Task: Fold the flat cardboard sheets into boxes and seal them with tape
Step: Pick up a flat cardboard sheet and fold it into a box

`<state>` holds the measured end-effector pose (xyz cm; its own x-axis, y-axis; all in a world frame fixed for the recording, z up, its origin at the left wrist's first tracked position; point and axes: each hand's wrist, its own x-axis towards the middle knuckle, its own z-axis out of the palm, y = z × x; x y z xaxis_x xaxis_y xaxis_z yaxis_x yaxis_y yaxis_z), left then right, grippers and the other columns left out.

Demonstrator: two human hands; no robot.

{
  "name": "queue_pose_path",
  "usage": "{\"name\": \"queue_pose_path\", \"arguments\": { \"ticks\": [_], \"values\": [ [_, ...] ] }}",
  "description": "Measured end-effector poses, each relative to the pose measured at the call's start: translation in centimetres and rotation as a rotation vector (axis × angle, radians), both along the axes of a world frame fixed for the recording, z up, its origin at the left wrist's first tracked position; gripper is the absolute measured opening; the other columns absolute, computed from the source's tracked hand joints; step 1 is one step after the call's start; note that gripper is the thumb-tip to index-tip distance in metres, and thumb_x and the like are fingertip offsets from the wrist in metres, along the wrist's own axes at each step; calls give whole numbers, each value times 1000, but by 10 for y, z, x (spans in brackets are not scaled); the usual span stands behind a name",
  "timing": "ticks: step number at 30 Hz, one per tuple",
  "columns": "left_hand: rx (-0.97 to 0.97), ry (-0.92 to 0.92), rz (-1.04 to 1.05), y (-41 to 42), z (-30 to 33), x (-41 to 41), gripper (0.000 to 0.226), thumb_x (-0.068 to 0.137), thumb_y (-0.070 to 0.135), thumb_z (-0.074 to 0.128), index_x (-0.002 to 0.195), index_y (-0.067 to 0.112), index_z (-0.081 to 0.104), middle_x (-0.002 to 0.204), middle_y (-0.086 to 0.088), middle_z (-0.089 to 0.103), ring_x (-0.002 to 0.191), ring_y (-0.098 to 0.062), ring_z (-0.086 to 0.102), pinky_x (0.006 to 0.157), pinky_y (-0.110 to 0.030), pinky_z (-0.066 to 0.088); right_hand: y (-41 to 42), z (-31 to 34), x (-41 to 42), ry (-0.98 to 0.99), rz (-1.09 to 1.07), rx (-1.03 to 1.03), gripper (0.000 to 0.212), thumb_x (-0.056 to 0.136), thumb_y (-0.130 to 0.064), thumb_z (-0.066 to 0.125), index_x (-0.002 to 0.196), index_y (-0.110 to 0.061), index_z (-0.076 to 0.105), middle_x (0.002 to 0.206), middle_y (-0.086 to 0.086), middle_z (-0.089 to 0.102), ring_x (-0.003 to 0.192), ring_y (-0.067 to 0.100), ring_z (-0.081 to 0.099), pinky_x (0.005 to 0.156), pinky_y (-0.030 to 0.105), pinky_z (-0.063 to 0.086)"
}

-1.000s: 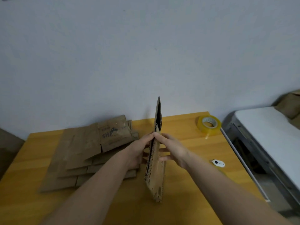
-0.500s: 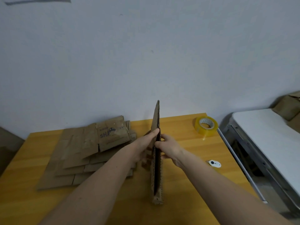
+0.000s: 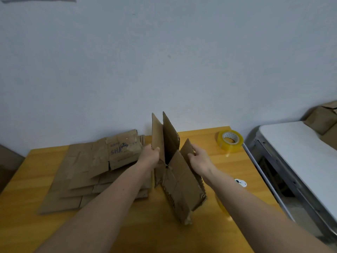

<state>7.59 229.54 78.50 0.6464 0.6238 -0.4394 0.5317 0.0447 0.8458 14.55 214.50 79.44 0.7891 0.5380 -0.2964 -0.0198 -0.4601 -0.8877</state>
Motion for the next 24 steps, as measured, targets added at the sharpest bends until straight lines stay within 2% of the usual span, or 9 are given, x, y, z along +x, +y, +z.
{"name": "queue_pose_path", "arguments": {
  "ticks": [2, 4, 6, 8, 12, 15, 18, 21, 24],
  "values": [
    [-143, -81, 116, 9, 2, -5, 39, 103, 17, 38, 140, 9, 39, 116, -13, 56, 103, -30, 58, 84, -43, 55, -2, 3, 1, -75, -11, -94, 62, 98, -7, 46, 152, -17, 17, 150, 13, 37, 133, 32, 41, 105, 40, 42],
    [-192, -147, 158, 16, 3, -11, 39, 103, 13, 37, 141, 8, 38, 110, -8, 56, 100, -27, 56, 82, -42, 53, -7, 6, -1, 15, 47, -226, 74, 94, -9, 56, 151, -15, 10, 143, 17, 42, 115, 32, 55, 80, 34, 54],
    [-204, -198, 184, 21, 7, -16, 38, 103, 11, 36, 141, 10, 38, 113, -9, 55, 103, -27, 55, 84, -44, 53, -14, 13, -4, 134, 160, -377, 56, 92, -9, 56, 140, -7, 27, 113, 19, 56, 79, 24, 64, 52, 26, 51],
    [-213, -224, 185, 24, 9, -20, 40, 103, 10, 37, 142, 12, 37, 126, -14, 53, 112, -30, 54, 91, -47, 52, -18, 18, 0, 128, 159, -428, 32, 91, -3, 50, 123, 1, 44, 86, 15, 57, 53, 18, 60, 41, 24, 46],
    [-220, -200, 79, 33, 20, -32, 34, 103, 7, 37, 136, 8, 43, 121, -15, 57, 110, -31, 57, 84, -42, 55, -25, 27, 23, -101, -64, -372, 9, 84, 5, 45, 86, -1, 52, 74, 14, 54, 59, 25, 52, 47, 29, 38],
    [-343, -159, -45, 43, 29, -47, 28, 101, 3, 38, 128, 3, 48, 108, -18, 64, 97, -28, 65, 70, -37, 58, -33, 28, 44, -181, -214, -314, 17, 86, 2, 47, 100, -7, 45, 79, 14, 49, 67, 27, 49, 50, 31, 35],
    [-487, -186, -35, 48, 22, -64, 28, 99, -1, 41, 125, 3, 49, 107, -19, 66, 95, -28, 67, 70, -36, 59, -32, 28, 48, -170, -147, -321, 18, 87, 1, 46, 102, -9, 43, 86, 18, 52, 72, 31, 53, 53, 33, 40],
    [-513, -158, 14, 45, 6, -77, 28, 98, -2, 42, 125, 2, 50, 110, -20, 66, 100, -30, 66, 73, -37, 58, -28, 21, 39, -184, -64, -381, 24, 90, -2, 47, 114, -4, 42, 99, 18, 55, 88, 34, 57, 64, 36, 46],
    [-553, -123, 34, 38, -4, -80, 25, 99, 0, 41, 120, 7, 53, 105, -18, 70, 96, -30, 69, 65, -35, 60, -27, 10, 30, -202, -62, -443, 35, 91, -4, 46, 124, -6, 37, 98, 12, 54, 89, 30, 56, 68, 39, 49]
  ]
}}
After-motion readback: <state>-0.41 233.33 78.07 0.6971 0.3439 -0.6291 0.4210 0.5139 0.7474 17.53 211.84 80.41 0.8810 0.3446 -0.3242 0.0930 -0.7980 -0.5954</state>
